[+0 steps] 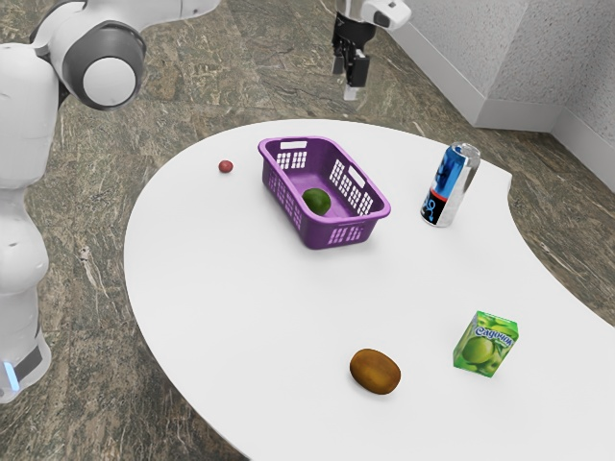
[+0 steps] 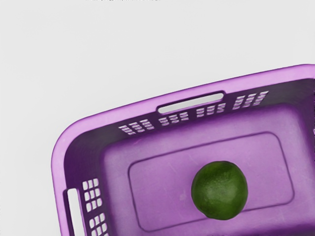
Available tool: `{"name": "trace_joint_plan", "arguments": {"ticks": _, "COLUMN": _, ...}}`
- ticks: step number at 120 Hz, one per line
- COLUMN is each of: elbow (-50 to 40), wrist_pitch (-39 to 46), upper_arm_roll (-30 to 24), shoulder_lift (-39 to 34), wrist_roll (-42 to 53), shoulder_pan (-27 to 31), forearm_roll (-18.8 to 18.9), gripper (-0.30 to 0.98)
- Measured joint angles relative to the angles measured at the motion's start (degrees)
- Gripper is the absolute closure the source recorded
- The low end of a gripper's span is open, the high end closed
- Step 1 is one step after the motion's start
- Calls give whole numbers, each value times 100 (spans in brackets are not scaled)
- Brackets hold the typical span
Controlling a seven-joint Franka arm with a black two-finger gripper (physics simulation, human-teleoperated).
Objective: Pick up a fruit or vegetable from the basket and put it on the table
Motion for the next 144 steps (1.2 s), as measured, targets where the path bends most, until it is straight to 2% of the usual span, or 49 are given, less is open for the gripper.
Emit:
{"name": "trace_joint_plan", "arguments": {"ticks": 16, "elbow": 84, "wrist_pitch": -8, "upper_arm_roll": 2, "shoulder_lift": -78, "wrist_roll": 169, "shoulder_pan": 47, "forearm_roll": 56, "gripper": 0}}
{"name": "trace_joint_plan", "arguments": {"ticks": 25, "elbow": 689, "wrist_pitch": -9, "upper_arm_roll": -44, "shoulder_lift": -249, "wrist_roll": 233, "shoulder_pan": 280, "forearm_roll": 62, "gripper": 0}}
{"name": "trace_joint_plan", "arguments": {"ticks": 42, "elbow": 789, "wrist_pitch": -10, "upper_arm_roll": -173, "shoulder_lift": -252, "wrist_roll": 323, "shoulder_pan": -311, "forearm_roll": -3, "gripper": 0}}
{"name": "trace_joint_plan", "arguments": {"ticks": 66, "elbow": 525, "wrist_pitch": -12, "upper_arm_roll": -167, "shoulder_lift": 134, "wrist_roll": 427, "shoulder_pan": -305, "forearm_roll": -164, "gripper": 0}}
{"name": "trace_joint_plan", "arguments": {"ticks": 80, "elbow": 3, "wrist_pitch": -19, "upper_arm_roll": -168, "shoulder_lift": 269, "wrist_roll": 346, "shoulder_pan": -562, "forearm_roll": -258, "gripper": 0}}
{"name": "trace_joint_plan", "arguments": {"ticks": 94, "elbow": -639, "wrist_pitch": -7, "upper_arm_roll": -109, "shoulder_lift": 400, "wrist_roll": 20, "shoulder_pan": -651, "forearm_roll": -628, "gripper": 0}}
{"name": "trace_joint_plan", "arguments": {"ticks": 102, "elbow": -1080, "wrist_pitch": 19, "upper_arm_roll": -9, "shoulder_lift": 236, "wrist_roll": -150, "shoulder_pan": -654, "forearm_roll": -771, "gripper": 0}}
{"name": "trace_joint_plan", "arguments": {"ticks": 110, "elbow": -2349, "wrist_pitch": 319, "upper_arm_roll": 323, "shoulder_lift": -388, "wrist_roll": -297, "shoulder_pan": -811, "forearm_roll": -959, "gripper": 0}}
{"name": "trace_joint_plan", "arguments": {"ticks": 116, "elbow": -2845, "wrist_pitch": 546, "upper_arm_roll": 431, "shoulder_lift": -642, "wrist_roll": -396, "shoulder_pan": -826, "forearm_roll": -1053, "gripper": 0}}
{"name": "trace_joint_plan", "arguments": {"ticks": 132, "elbow": -2995, "wrist_pitch": 959, "upper_arm_roll": 495, "shoulder_lift": -785, "wrist_roll": -622, "shoulder_pan": -838, "forearm_roll": -1137, "gripper": 0}}
{"name": "trace_joint_plan", "arguments": {"ticks": 144, "elbow": -3063, "wrist_pitch": 1134, "upper_arm_roll": 531, "shoulder_lift": -735, "wrist_roll": -762, "shoulder_pan": -848, "forearm_roll": -924, "gripper": 0}}
